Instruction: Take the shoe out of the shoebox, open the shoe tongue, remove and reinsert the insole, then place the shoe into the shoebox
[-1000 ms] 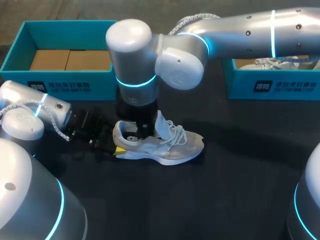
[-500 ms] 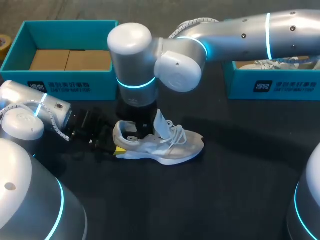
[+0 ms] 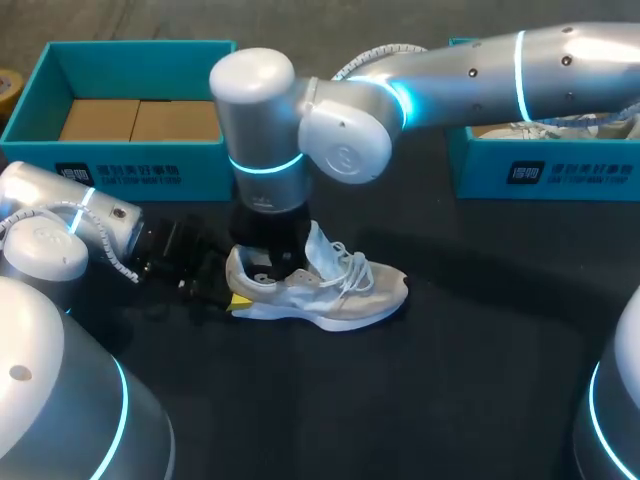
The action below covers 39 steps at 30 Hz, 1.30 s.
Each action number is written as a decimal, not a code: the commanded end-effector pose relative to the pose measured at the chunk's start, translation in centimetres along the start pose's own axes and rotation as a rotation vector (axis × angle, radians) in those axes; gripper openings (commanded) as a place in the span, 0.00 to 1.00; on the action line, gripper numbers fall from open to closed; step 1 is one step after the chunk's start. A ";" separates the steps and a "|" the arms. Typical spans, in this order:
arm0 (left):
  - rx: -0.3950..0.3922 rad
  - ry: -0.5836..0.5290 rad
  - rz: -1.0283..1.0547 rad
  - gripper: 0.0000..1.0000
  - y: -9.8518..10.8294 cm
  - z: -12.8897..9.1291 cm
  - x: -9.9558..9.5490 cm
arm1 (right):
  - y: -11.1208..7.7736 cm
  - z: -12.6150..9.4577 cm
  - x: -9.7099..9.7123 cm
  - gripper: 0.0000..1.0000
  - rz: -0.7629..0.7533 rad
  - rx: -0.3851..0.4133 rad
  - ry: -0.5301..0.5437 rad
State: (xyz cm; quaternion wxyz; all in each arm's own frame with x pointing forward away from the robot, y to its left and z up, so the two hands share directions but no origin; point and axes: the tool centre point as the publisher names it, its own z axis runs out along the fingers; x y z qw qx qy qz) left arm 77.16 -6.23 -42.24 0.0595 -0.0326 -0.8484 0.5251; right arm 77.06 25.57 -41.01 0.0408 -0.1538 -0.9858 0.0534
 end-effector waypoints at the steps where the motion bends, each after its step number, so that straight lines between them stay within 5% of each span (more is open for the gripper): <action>1: 0.000 0.000 0.001 0.00 0.0 0.0 -0.1 | 0.3 2.8 0.9 0.00 0.003 0.013 0.020; 10: 0.000 0.000 0.001 0.00 0.0 0.0 -0.1 | -1.0 2.3 1.1 0.00 0.044 0.018 0.038; 25: 0.000 0.000 0.001 0.00 0.0 0.0 -0.1 | -4.6 -4.1 -1.0 0.00 0.129 -0.134 -0.047; 39: 0.000 0.000 0.001 0.00 0.0 0.0 -0.1 | -4.6 -6.8 -2.3 0.00 0.124 -0.226 -0.069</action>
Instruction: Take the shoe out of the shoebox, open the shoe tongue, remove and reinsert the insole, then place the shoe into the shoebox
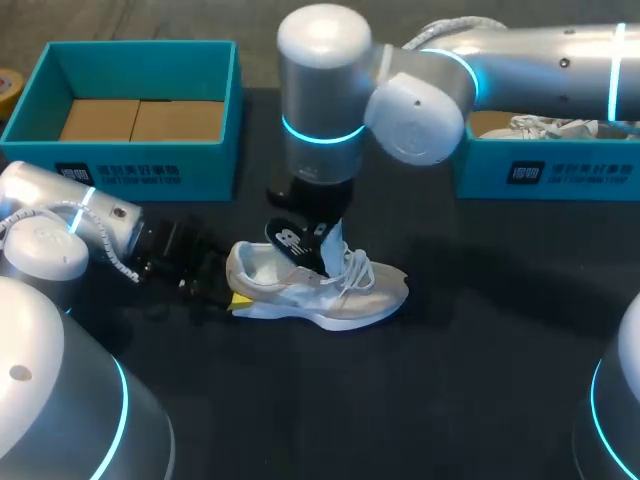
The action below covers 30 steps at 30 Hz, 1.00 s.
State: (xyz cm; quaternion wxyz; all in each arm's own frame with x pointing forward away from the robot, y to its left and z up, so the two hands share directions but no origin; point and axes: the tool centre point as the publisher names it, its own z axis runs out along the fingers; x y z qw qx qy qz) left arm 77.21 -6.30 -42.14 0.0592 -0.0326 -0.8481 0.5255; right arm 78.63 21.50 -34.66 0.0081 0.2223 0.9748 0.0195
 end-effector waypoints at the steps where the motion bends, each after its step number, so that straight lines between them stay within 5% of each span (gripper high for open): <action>1: -0.001 0.000 0.000 0.00 0.1 0.0 -0.1 | -0.1 -1.0 0.0 0.00 -0.019 -0.073 0.006; 4: -0.001 0.000 0.000 0.00 0.1 0.0 -0.1 | 0.8 -1.7 0.2 0.00 -0.032 -0.126 0.026; 30: -0.001 0.000 0.000 0.00 0.1 0.0 -0.1 | 6.6 -3.1 2.0 0.00 -0.183 -0.177 0.080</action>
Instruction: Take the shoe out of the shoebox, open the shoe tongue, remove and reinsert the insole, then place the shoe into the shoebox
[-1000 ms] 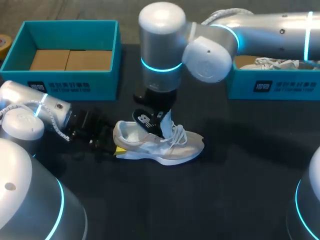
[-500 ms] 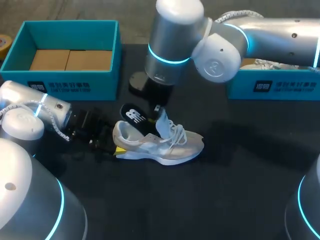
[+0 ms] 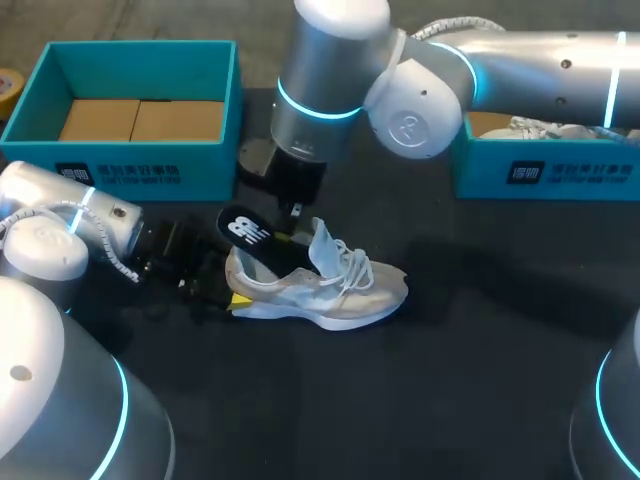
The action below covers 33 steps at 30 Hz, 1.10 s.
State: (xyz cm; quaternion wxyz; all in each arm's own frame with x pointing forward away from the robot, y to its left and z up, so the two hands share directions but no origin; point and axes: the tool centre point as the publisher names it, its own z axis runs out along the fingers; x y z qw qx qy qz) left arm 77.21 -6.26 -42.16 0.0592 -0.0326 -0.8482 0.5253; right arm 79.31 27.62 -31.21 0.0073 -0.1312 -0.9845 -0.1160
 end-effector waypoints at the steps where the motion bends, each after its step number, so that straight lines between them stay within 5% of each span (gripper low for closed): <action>1: 0.000 0.000 0.000 0.00 0.1 0.1 -0.1 | 0.6 0.3 -0.1 0.00 -0.005 0.005 0.005; 11: 0.000 0.000 0.000 0.00 0.1 0.1 -0.1 | 0.8 1.0 -0.1 0.01 -0.005 0.003 0.030; 19: 0.000 0.000 0.000 0.00 0.1 0.1 -0.1 | 1.0 0.5 -0.1 0.30 -0.008 -0.008 0.035; 25: 0.000 0.000 0.000 0.00 0.1 0.1 -0.1 | 0.8 0.3 -0.1 0.34 -0.008 -0.022 0.060; 33: 0.000 0.000 0.000 0.00 0.1 0.1 -0.1 | 0.2 -0.7 -0.6 0.35 0.064 -0.174 0.169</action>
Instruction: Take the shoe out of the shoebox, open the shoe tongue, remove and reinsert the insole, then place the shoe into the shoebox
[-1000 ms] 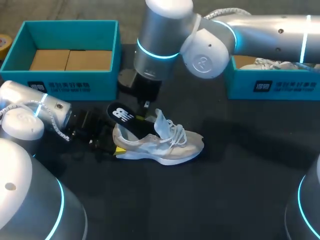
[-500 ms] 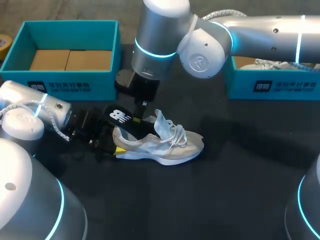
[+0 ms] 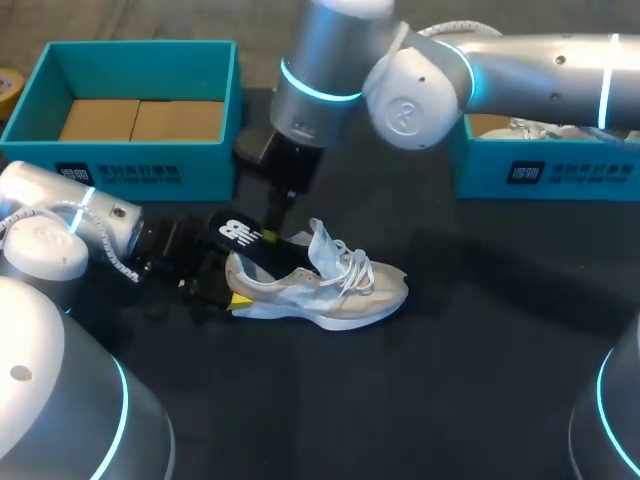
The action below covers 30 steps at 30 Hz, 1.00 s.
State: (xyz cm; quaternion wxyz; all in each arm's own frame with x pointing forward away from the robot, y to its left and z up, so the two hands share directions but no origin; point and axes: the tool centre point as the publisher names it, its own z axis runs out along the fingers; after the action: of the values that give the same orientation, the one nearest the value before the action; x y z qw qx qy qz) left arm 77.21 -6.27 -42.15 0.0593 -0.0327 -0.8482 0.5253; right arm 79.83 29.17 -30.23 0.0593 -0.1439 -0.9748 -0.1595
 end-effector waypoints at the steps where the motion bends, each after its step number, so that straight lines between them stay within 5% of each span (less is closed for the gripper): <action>1: 0.000 0.000 0.000 0.00 0.1 0.0 -0.1 | -1.7 -0.4 -0.6 0.35 0.027 -0.108 0.071; 10: 0.000 0.000 0.000 0.00 0.1 0.0 -0.1 | -1.6 -1.2 -0.9 0.35 0.024 -0.129 0.118; 14: 0.000 0.000 0.000 0.00 0.1 0.0 -0.1 | -1.5 -1.3 -0.8 0.38 0.062 -0.255 0.192; 30: 0.000 0.000 0.000 0.00 0.1 0.0 -0.1 | -1.4 0.1 -0.1 0.35 0.019 -0.184 0.332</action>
State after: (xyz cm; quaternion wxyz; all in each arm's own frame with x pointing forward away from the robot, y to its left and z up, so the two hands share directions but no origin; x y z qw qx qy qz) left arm 77.21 -6.25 -42.16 0.0593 -0.0326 -0.8482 0.5253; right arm 78.84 27.16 -30.56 0.1992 -0.1347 -0.9296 -0.2791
